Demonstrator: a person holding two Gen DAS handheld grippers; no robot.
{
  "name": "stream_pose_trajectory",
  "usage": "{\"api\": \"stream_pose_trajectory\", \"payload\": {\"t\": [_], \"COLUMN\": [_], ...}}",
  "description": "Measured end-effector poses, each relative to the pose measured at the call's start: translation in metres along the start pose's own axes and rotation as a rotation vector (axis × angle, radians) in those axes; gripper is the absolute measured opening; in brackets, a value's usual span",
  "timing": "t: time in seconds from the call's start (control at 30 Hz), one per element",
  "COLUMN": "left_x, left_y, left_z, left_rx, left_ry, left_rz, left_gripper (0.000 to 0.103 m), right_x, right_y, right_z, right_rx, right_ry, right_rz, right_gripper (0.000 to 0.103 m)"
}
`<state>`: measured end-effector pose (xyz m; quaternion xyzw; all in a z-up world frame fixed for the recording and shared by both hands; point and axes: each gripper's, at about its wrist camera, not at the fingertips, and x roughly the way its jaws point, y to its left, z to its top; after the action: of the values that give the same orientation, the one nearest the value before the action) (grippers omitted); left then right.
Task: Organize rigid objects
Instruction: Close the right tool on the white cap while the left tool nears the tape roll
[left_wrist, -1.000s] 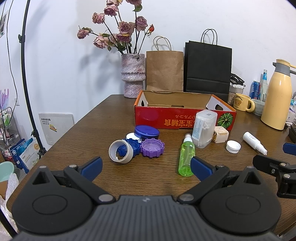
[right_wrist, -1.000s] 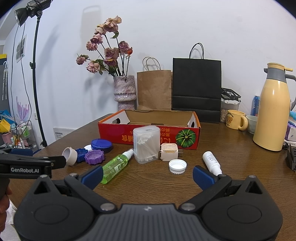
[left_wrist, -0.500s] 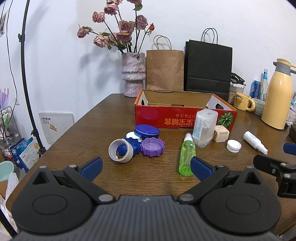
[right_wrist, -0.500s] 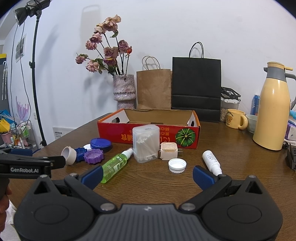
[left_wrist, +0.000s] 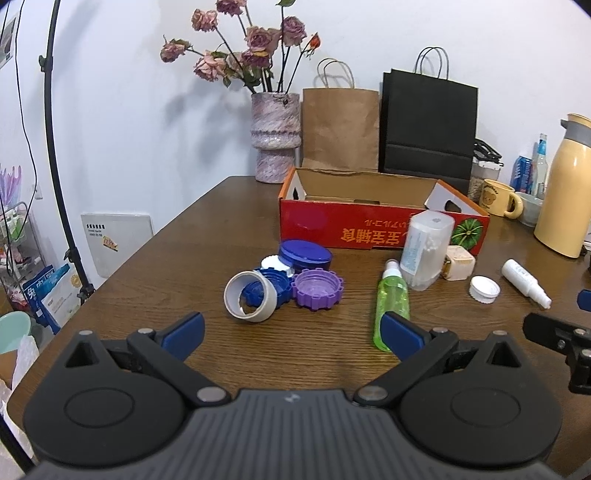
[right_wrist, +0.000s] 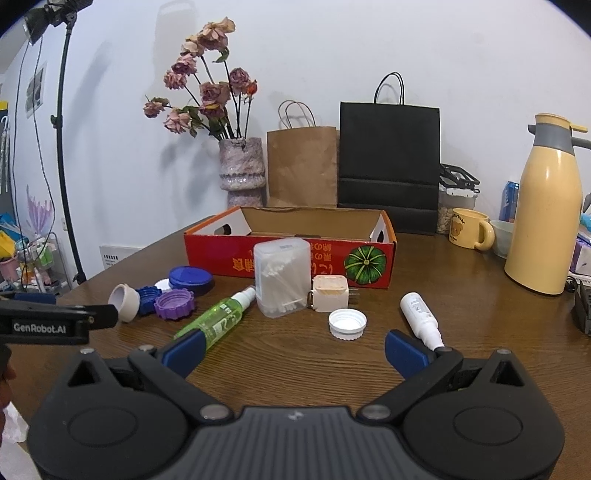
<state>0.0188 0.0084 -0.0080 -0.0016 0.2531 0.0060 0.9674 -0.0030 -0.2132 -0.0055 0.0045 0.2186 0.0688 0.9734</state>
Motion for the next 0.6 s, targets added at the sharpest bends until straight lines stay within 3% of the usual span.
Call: {"api": "stream_pose_trajectory", "payload": {"t": [0.6], "left_x": [0.057], "left_y": [0.026], "left_z": [0.011], "left_rx": [-0.017], "left_ry": [0.072], "left_rz": [0.078], "left_gripper": [0.103], "right_x": [0.056], "right_y": [-0.013], "right_z": [0.008], "right_rx": [-0.018], "right_ry": [0.081], "right_rz": [-0.014], "right_gripper": [0.103]}}
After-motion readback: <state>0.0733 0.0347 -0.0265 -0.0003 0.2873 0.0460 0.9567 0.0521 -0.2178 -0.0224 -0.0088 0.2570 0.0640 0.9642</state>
